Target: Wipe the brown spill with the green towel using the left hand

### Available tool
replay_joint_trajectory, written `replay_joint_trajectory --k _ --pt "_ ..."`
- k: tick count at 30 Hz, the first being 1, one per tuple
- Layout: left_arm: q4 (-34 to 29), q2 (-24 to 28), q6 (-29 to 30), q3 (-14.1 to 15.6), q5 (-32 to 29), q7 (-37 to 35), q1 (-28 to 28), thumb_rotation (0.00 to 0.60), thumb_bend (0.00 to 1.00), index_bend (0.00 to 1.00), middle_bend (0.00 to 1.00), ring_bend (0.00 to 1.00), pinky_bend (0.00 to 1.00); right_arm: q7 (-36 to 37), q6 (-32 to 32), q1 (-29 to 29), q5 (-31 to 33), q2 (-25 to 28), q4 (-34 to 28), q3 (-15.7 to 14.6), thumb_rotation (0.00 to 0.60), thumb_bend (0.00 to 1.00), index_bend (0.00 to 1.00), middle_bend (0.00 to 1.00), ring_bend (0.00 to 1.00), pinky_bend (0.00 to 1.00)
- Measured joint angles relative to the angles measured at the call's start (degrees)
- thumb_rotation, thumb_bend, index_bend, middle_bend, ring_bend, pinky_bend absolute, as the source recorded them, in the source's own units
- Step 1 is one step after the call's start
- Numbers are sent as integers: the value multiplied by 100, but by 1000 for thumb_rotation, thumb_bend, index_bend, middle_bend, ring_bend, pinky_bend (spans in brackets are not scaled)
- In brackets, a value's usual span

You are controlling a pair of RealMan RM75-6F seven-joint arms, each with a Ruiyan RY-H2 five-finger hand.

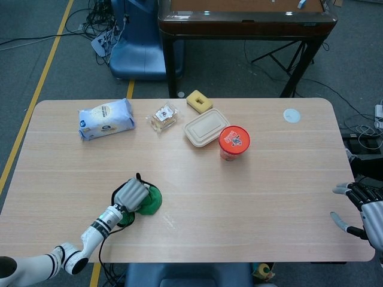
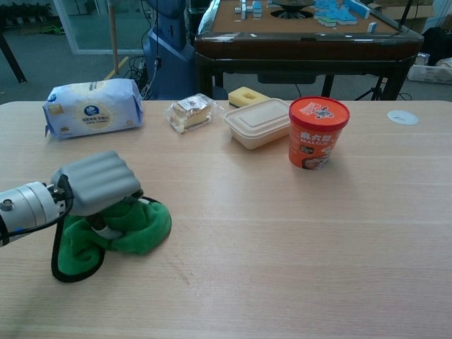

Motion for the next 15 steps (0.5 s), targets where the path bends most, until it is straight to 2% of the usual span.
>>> replay_joint_trajectory --k 6,15 --pt "-426 -126 103 188 416 81 -40 600 136 585 627 615 877 4 30 -33 17 -2 1 -9 600 329 343 323 250 317" --pt "-797 -432 21 299 560 473 -68 600 136 585 628 615 877 28 83 -84 30 -23 39 -23 600 329 343 323 250 317"
